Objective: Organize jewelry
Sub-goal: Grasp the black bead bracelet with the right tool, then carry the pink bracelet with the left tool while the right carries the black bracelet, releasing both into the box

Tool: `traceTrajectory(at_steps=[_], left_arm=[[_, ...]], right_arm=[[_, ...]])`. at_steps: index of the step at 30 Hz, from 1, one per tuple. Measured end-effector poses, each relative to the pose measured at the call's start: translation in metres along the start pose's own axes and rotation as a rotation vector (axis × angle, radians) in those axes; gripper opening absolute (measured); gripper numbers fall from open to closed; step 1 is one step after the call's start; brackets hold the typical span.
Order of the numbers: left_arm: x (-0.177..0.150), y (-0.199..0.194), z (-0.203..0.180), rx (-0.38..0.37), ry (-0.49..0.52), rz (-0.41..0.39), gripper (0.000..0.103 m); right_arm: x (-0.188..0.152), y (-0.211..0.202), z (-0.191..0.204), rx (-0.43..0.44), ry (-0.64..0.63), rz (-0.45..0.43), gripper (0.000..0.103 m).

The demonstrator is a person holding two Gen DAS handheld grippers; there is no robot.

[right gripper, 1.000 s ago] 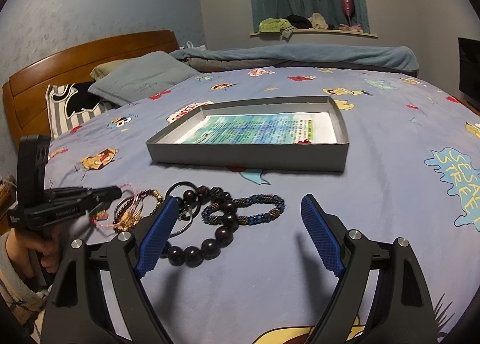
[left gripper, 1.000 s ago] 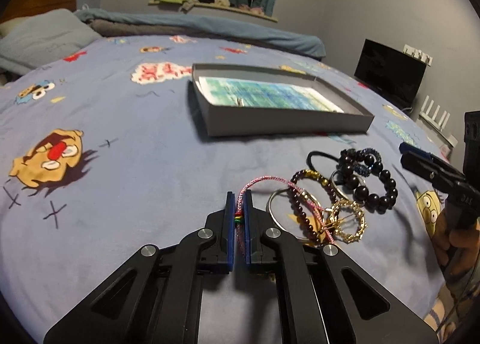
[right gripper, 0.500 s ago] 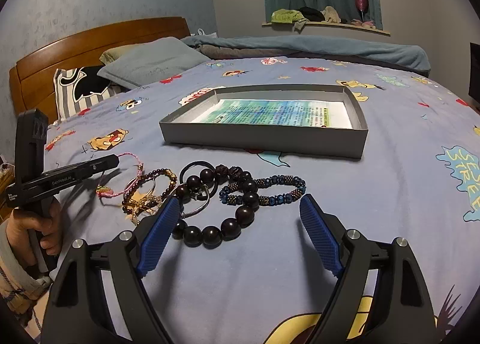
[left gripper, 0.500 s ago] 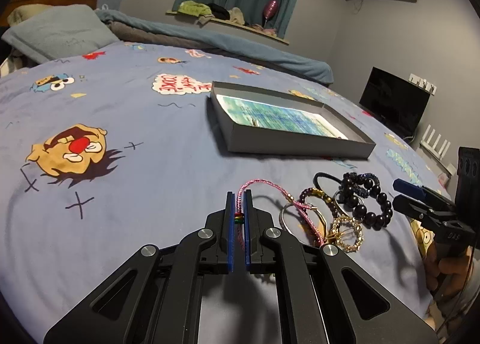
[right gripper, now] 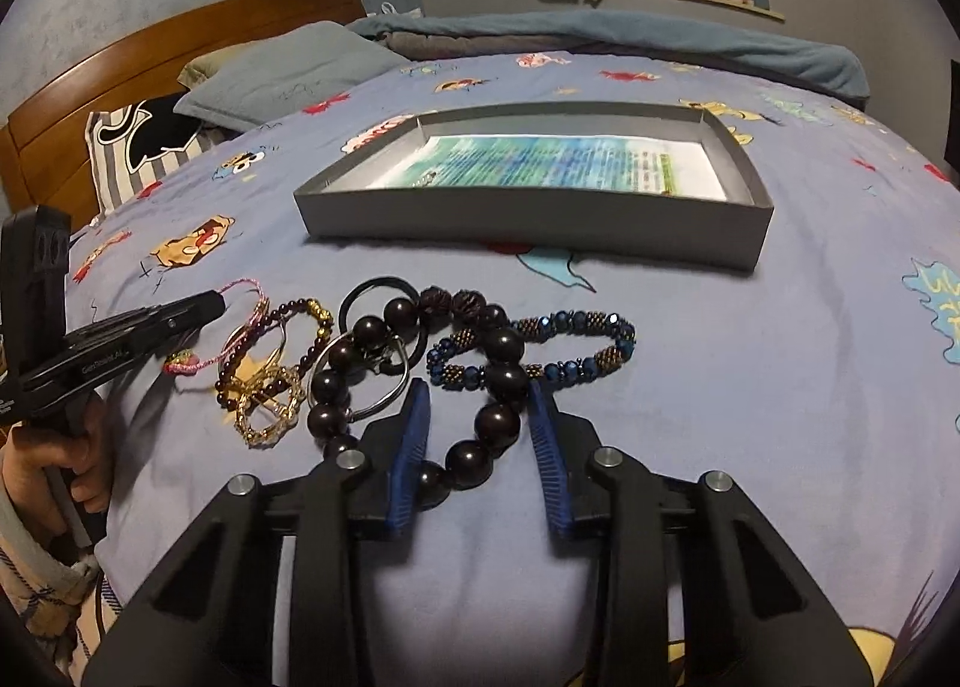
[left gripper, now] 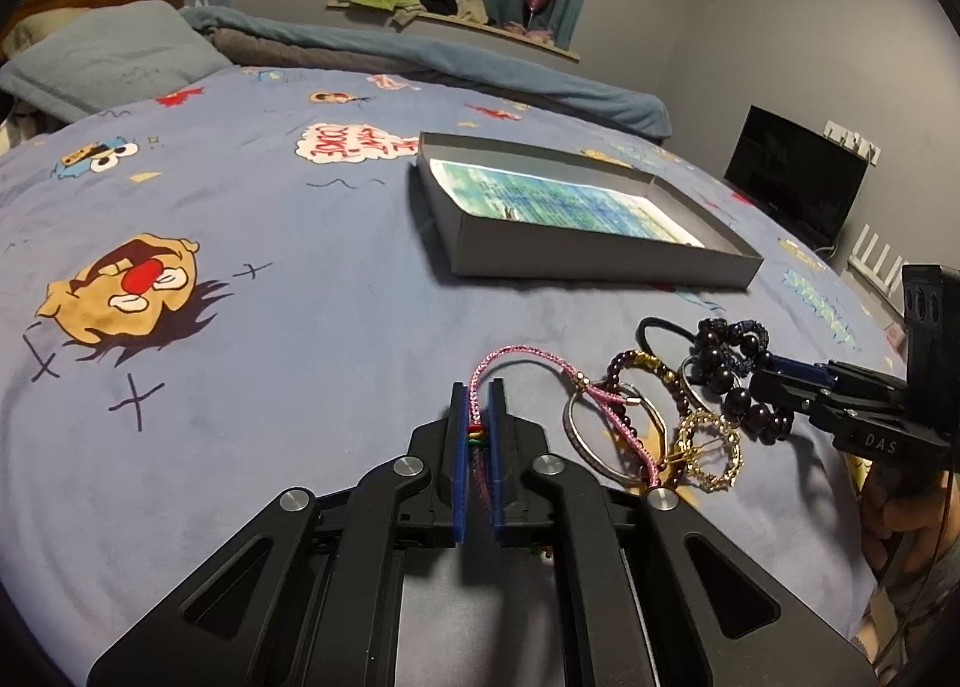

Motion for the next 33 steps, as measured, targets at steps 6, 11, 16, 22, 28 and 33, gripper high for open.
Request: traceTrajectory(at_steps=[6,11,16,22,28,33], left_arm=[[-0.002,0.008,-0.001,0.033,0.023,0.036,0.012],[-0.003,0.006,-0.007,0.024,0.054,0.025,0.007],[0.002,-0.006,-0.019,-0.026,0.078,-0.012,0.006],[0.019,-0.022,-0.034,-0.078,0.066,-0.061,0.006],[0.046,-0.038,-0.059,-0.126,0.108,-0.112,0.006],[0.063,-0.042,-0.071,-0.133,0.144,-0.138,0.006]], right_arm=[[0.001,0.000,0.004,0.020,-0.009,-0.008,0.017],[0.008,-0.015,0.008,0.008,-0.035,-0.083,0.014],[0.024,-0.031,0.011,0.005,-0.049,-0.154,0.014],[0.052,-0.051,0.012,0.005,-0.063,-0.230,0.014],[0.074,-0.062,0.006,-0.014,-0.075,-0.269,0.014],[0.087,-0.065,-0.007,-0.032,-0.067,-0.285,0.014]])
Point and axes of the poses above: each gripper's, at about its wrist camera, not at the fingertips, and y roughly the way its jaws point, z to its left, x to its top, the point moved 8 cm from there along y, roughly the way its jaws point, and after that the axes turned 7 degrees about -y, right-handed, at the moved point
